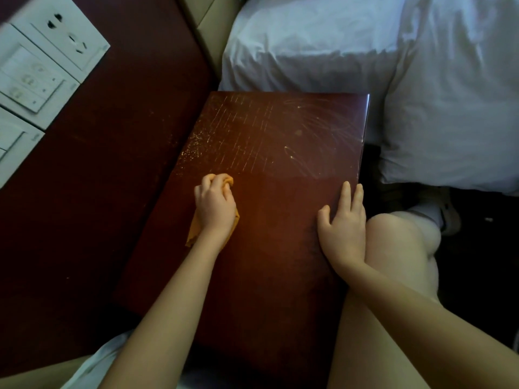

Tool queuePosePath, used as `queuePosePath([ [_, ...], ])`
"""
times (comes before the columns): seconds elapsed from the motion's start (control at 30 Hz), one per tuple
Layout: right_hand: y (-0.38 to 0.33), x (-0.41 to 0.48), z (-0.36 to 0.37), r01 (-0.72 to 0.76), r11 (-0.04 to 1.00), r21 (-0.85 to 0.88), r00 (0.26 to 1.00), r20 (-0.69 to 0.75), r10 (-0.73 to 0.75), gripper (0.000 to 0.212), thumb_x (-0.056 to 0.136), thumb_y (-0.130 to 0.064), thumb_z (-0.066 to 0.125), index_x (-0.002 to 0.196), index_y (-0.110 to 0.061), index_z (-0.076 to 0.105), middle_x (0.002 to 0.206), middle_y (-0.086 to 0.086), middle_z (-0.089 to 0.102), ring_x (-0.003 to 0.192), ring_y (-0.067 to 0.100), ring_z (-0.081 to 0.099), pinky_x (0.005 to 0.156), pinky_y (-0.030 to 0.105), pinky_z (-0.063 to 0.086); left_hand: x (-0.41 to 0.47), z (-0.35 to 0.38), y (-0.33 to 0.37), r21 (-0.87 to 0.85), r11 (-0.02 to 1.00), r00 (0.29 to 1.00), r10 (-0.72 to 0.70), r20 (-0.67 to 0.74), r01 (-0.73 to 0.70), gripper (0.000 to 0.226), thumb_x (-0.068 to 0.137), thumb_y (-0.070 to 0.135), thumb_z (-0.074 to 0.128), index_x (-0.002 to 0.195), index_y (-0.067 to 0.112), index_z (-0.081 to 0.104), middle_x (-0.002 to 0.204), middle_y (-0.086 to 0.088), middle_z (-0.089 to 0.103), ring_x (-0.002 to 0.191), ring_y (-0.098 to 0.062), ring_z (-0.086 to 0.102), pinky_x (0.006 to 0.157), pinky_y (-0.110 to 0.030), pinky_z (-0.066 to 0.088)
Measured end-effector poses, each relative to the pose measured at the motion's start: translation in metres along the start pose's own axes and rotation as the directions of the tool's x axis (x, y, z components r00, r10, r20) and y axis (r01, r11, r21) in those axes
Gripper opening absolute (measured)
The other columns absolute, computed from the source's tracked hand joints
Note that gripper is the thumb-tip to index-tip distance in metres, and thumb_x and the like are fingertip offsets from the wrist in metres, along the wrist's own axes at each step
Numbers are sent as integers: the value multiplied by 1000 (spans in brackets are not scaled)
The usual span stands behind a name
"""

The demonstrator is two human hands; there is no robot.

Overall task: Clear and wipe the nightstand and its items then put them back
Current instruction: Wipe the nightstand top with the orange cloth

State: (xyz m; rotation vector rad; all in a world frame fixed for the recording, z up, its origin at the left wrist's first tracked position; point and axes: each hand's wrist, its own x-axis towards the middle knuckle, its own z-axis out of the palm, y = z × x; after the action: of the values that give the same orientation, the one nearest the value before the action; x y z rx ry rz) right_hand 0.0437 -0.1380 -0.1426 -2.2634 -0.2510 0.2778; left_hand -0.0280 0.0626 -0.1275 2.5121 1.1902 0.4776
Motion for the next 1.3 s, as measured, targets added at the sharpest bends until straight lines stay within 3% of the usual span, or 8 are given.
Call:
queuePosePath([
  [0.13,0,0,-1,-6,1000,1,1000,1,6,61,94,-24,44,148,-13,17,156,11,5,140,29,14,111,35,16,7,9,24,-4,999,999,-42,-8,42,27,95,13,43,117,15,59,128,-3,49,112,-21,42,85,-24,33],
  [0.4,1,0,-1,-2,1000,3,1000,5,2,61,94,-23,43,148,-12,17,156,11,5,140,29,14,112,34,15,-33,4,16,-44,960,952,281,120,-277,26,93,13,49,116,16,61,122,-4,53,111,-22,43,89,-27,36],
  [0.73,1,0,0,-9,1000,-10,1000,-2,9,61,94,-24,44,148,-14,17,157,10,5,140,29,15,111,37,17,1,0,8,13,1000,1000,-25,-13,25,26,95,13,44,116,14,60,130,-5,49,116,-22,41,88,-22,30],
  [0.83,0,0,0,-7,1000,-8,1000,-1,7,61,94,-24,44,148,-13,17,156,10,5,140,30,15,111,36,16,-4,9,28,2,1000,1000,18,17,-18,27,95,14,44,116,16,60,130,-4,49,114,-22,41,91,-28,37],
  [0.97,1,0,-1,-6,1000,-9,1000,-3,6,61,94,-24,44,148,-13,17,156,11,5,140,30,15,111,36,15,-30,12,36,-31,966,957,258,130,-257,28,94,14,47,118,16,61,126,-6,52,112,-24,43,92,-31,37],
  [1.07,1,0,0,-6,1000,-11,1000,0,6,61,94,-25,44,148,-13,17,156,11,5,140,30,15,111,36,15,-51,2,22,-61,938,924,346,165,-341,28,92,12,52,117,16,63,120,-7,56,110,-24,45,90,-30,38],
  [1.2,1,0,0,-8,1000,-5,1000,5,8,61,94,-24,43,148,-13,16,156,11,5,140,30,14,111,36,15,-58,-10,-7,-18,950,939,312,144,-313,26,91,13,52,116,16,63,118,-5,55,107,-21,46,85,-26,37],
  [1.3,1,0,0,-8,1000,-3,1000,8,8,62,94,-25,43,148,-14,16,157,10,4,140,29,14,111,37,16,-42,-17,-27,26,988,985,152,78,-155,27,94,16,48,118,17,61,124,-5,52,110,-21,44,85,-25,36],
])
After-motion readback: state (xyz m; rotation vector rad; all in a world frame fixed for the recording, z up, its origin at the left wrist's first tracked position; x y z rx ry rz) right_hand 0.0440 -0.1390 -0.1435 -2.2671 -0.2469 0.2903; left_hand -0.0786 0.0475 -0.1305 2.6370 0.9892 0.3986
